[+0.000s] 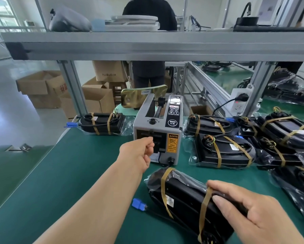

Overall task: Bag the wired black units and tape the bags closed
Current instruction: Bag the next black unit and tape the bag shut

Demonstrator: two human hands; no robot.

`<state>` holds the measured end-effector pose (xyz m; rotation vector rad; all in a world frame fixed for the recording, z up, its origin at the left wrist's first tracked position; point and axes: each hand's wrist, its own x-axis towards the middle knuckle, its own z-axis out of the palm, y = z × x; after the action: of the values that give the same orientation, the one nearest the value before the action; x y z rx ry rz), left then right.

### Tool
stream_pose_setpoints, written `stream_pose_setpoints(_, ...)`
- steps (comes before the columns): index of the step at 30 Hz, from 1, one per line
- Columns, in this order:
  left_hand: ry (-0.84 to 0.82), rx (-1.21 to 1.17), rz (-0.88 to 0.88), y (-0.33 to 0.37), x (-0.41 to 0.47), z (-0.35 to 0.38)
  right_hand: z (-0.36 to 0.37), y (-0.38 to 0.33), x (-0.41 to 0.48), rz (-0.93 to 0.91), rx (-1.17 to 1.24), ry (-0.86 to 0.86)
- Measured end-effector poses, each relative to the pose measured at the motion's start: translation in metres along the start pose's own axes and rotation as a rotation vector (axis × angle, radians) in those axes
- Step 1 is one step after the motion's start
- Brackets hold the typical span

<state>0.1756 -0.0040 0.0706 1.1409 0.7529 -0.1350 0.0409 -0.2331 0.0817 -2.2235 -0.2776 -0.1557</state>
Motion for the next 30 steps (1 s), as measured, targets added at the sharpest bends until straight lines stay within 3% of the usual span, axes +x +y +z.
stream_pose_setpoints(4,0.089,-0.162,0.016,-0.004,-0.001,0.011,0.000,0.001,-0.002,-0.001,0.003,0.027)
stream_pose_setpoints(8,0.137,-0.223,0.144,-0.010,-0.009,0.013,-0.002,0.000,-0.005,0.014,0.008,0.013)
stream_pose_setpoints(11,0.034,-0.145,0.331,-0.013,-0.029,-0.006,-0.006,-0.003,-0.005,-0.005,-0.060,-0.030)
stream_pose_setpoints(14,-0.198,0.040,0.542,-0.029,-0.060,-0.029,-0.007,-0.010,0.000,-0.079,-0.231,-0.079)
stream_pose_setpoints(17,-0.326,0.053,0.548,-0.047,-0.078,-0.037,0.000,-0.027,0.012,-0.186,-0.364,-0.123)
stream_pose_setpoints(22,-0.355,-0.042,0.544,-0.052,-0.084,-0.040,0.016,-0.052,0.040,-0.262,-0.503,-0.249)
stream_pose_setpoints(30,-0.401,0.002,0.560,-0.056,-0.082,-0.048,0.026,-0.053,0.066,-0.497,-0.619,-0.287)
